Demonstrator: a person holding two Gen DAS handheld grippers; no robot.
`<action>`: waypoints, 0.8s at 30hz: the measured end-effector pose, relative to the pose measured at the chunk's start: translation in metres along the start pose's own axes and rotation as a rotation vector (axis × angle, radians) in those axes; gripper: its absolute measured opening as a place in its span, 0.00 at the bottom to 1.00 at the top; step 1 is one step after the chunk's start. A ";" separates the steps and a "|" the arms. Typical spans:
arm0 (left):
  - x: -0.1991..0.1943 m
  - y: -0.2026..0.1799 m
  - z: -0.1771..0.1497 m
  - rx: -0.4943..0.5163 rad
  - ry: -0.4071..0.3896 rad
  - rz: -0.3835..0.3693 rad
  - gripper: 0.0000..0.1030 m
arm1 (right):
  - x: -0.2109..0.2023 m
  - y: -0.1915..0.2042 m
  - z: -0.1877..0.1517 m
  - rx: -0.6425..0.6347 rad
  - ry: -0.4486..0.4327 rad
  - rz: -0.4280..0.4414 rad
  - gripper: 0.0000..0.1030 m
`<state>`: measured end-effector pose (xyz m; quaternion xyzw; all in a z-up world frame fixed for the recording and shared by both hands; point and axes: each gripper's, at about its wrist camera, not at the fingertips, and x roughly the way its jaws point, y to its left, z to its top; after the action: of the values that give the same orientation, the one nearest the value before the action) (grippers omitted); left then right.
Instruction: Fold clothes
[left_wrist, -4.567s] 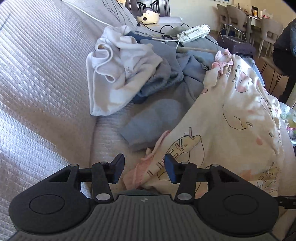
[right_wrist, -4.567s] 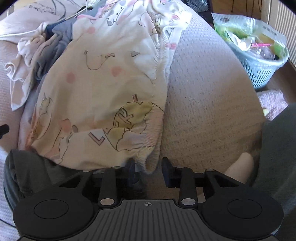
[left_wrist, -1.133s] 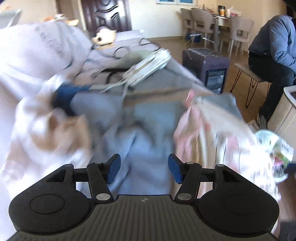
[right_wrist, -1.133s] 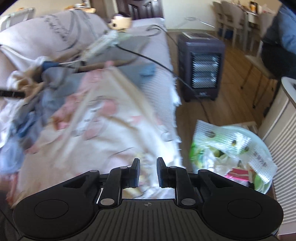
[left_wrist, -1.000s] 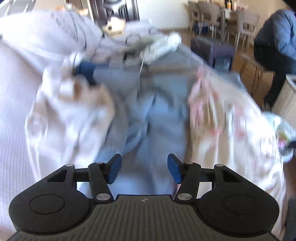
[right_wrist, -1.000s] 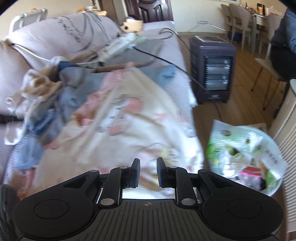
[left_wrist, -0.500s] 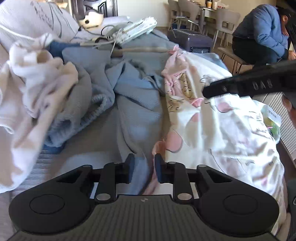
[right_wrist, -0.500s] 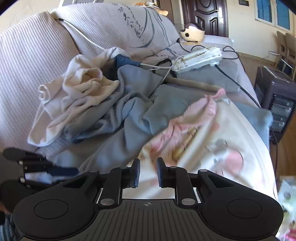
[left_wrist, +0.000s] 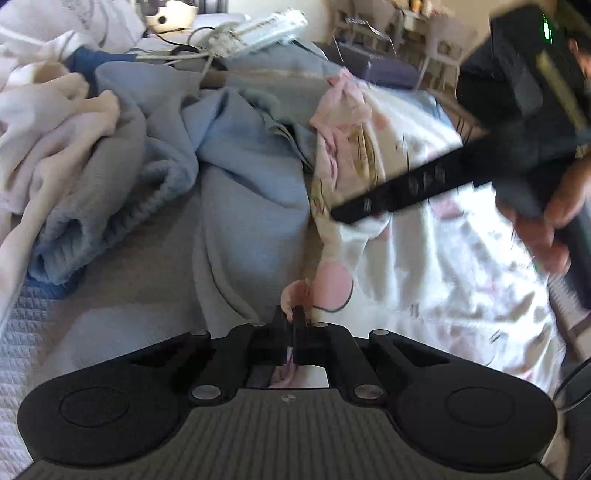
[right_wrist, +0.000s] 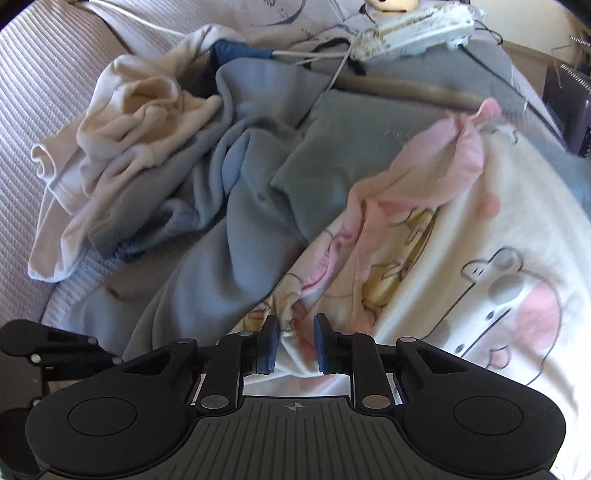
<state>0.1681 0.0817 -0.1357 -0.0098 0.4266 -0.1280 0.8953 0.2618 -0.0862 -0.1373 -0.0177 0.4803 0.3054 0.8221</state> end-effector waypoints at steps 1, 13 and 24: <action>-0.009 0.003 0.001 -0.007 -0.022 0.011 0.02 | 0.001 0.001 -0.001 0.003 0.006 0.006 0.21; -0.051 0.089 -0.003 -0.234 -0.128 0.068 0.06 | -0.035 0.057 0.048 -0.113 -0.146 0.087 0.04; -0.090 0.115 -0.020 -0.305 -0.134 0.128 0.29 | -0.011 0.063 0.048 -0.063 -0.216 -0.018 0.36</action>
<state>0.1239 0.2162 -0.0946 -0.1268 0.3803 -0.0035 0.9161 0.2629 -0.0246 -0.0859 -0.0147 0.3790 0.3129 0.8707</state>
